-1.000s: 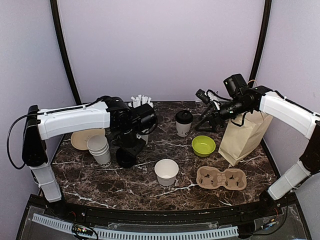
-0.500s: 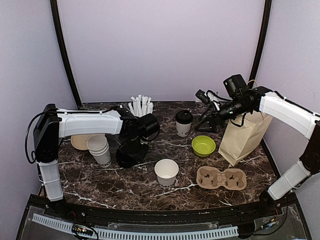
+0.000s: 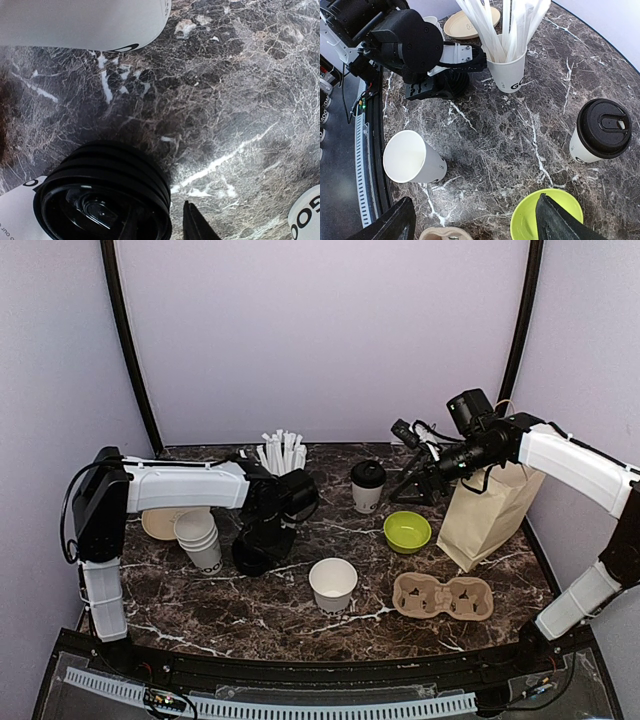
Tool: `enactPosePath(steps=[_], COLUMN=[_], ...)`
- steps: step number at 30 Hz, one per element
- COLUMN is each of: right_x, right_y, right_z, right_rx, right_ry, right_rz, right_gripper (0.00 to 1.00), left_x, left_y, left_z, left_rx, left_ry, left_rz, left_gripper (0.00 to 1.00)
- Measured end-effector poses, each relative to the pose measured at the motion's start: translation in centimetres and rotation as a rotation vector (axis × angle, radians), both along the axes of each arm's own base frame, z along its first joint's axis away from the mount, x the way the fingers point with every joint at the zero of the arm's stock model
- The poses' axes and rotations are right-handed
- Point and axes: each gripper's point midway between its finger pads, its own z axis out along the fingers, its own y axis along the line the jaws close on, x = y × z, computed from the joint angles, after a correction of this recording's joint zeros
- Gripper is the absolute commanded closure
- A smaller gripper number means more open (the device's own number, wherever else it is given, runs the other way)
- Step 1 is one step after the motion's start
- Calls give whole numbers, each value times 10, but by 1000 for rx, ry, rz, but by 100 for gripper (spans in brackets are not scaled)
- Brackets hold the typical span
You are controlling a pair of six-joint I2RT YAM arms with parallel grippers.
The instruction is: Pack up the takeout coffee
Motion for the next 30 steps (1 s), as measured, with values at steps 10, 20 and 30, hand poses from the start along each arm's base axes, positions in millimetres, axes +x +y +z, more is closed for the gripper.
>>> enactPosePath(steps=[10, 20, 30], right_x=[0, 0, 0], right_y=[0, 1, 2], right_z=[-1, -2, -5], right_rx=[1, -1, 1], right_ry=[5, 9, 21], right_rz=[2, 3, 8], right_gripper=[17, 18, 18], left_x=[1, -4, -18], left_y=[4, 10, 18], left_z=[-1, -2, 55], left_rx=[21, 50, 0], left_ry=[-4, 19, -19], left_rz=[-1, -7, -26], left_gripper=[82, 90, 90])
